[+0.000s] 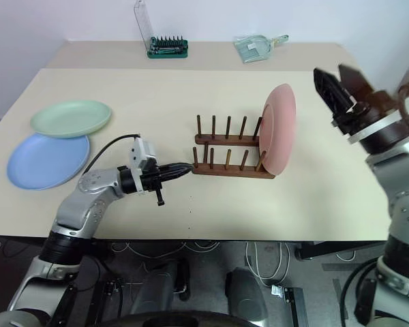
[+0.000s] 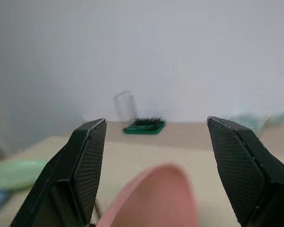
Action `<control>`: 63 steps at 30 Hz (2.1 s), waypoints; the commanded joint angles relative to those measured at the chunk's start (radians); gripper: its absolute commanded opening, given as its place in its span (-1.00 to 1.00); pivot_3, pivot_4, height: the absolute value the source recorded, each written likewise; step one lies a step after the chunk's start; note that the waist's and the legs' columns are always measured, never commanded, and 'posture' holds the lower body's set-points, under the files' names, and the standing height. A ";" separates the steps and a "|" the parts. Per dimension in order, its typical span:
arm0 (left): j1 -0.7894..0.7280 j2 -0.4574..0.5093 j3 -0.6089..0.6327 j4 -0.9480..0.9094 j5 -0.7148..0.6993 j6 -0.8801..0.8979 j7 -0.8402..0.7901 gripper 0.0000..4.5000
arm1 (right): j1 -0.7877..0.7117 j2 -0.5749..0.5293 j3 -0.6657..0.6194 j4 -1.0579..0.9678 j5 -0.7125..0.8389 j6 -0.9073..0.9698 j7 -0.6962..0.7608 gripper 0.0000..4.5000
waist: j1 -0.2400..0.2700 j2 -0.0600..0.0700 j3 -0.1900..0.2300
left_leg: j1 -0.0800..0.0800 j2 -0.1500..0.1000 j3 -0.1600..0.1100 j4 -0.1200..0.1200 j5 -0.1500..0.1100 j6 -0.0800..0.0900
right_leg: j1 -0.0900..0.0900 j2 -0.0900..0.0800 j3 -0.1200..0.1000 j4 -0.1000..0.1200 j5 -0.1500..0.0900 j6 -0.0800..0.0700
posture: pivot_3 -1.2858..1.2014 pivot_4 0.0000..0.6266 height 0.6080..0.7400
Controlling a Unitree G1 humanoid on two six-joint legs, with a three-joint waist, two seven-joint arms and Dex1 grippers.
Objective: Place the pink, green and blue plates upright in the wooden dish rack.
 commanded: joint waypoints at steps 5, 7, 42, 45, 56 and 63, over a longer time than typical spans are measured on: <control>0.036 0.031 0.149 -0.019 0.033 -0.043 0.176 0.23 | -0.133 -0.160 0.295 -0.160 -0.244 -0.017 0.174 0.55 | -0.005 0.000 0.000 | 0.001 0.001 0.000 -0.001 0.001 -0.001 | -0.001 0.000 0.001 0.000 0.000 0.000 | 0.03 -0.52 0.88; 0.037 0.023 0.194 -0.023 0.030 -0.044 0.239 0.71 | -0.164 -0.151 0.363 -0.159 -0.290 -0.023 0.206 0.55 | -0.002 0.000 0.000 | 0.001 0.001 0.000 -0.001 0.001 -0.001 | -0.001 0.000 0.000 0.000 0.000 0.000 | 0.03 -0.52 0.88; -0.455 0.060 0.705 0.394 0.140 0.560 1.168 0.99 | -0.079 0.134 0.562 -0.146 -0.530 -0.058 0.327 0.55 | 0.004 -0.014 0.005 | -0.007 0.000 0.000 0.003 0.005 -0.008 | -0.005 0.002 -0.001 0.000 0.002 0.003 | 0.03 -0.52 0.88; -0.488 0.076 0.714 0.478 0.131 0.517 1.154 0.76 | -0.071 0.139 0.560 -0.156 -0.532 -0.055 0.316 0.55 | 0.003 -0.014 0.005 | -0.007 0.000 0.000 0.003 0.005 -0.008 | -0.006 0.002 -0.001 0.001 0.002 0.003 | 0.03 -0.52 0.88; -0.494 0.093 0.727 0.531 0.090 0.481 1.160 -0.98 | -0.062 0.145 0.562 -0.159 -0.535 -0.058 0.311 0.55 | 0.002 -0.016 0.005 | -0.008 0.000 0.000 0.004 0.005 -0.008 | -0.006 0.002 -0.001 0.002 0.002 0.003 | 0.03 -0.52 0.88; -0.455 0.061 0.738 0.445 0.042 0.464 1.154 -0.98 | -0.076 0.147 0.568 -0.151 -0.541 -0.067 0.322 0.55 | 0.002 -0.016 0.005 | -0.008 0.000 0.000 0.004 0.005 -0.008 | -0.007 0.002 -0.001 0.003 0.002 0.003 | 0.03 -0.52 0.88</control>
